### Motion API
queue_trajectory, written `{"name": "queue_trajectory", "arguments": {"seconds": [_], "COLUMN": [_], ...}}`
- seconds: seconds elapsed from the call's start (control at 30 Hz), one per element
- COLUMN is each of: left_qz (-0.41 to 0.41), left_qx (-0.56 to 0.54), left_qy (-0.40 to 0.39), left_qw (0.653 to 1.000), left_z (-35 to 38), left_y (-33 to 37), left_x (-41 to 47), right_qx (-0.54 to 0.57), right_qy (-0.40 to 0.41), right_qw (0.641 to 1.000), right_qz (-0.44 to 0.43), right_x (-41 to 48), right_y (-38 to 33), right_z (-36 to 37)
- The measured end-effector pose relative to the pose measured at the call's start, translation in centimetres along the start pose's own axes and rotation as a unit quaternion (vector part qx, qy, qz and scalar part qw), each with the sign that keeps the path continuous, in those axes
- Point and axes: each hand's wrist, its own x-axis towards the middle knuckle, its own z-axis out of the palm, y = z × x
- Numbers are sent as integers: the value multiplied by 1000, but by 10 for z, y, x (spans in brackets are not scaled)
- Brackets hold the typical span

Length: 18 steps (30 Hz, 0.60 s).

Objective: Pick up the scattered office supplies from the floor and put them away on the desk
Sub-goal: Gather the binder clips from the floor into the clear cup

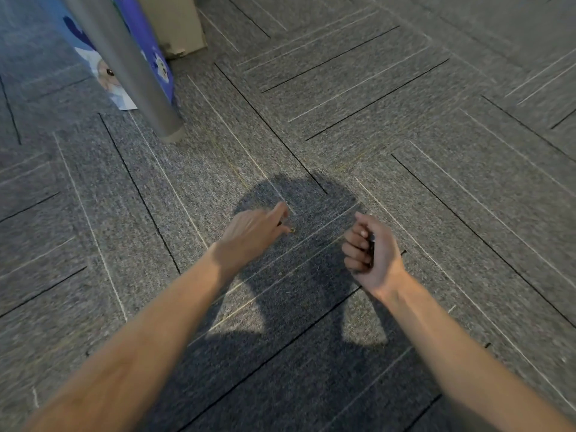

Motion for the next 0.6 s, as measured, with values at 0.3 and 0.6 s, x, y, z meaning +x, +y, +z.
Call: {"name": "queue_trajectory", "arguments": {"seconds": [0.3, 0.6], "left_qz": [25, -109], "left_qx": [12, -337], "left_qy": [-29, -27], "left_qw": [999, 935], "left_z": [4, -28], "left_y": [-1, 20], "left_x": [2, -46], "right_qx": [-12, -493], "right_qy": [36, 26], "right_qw": [999, 857], "right_qz": [20, -146], "right_x": [-1, -27], "right_y": [-8, 5], "right_z": [-11, 35]}}
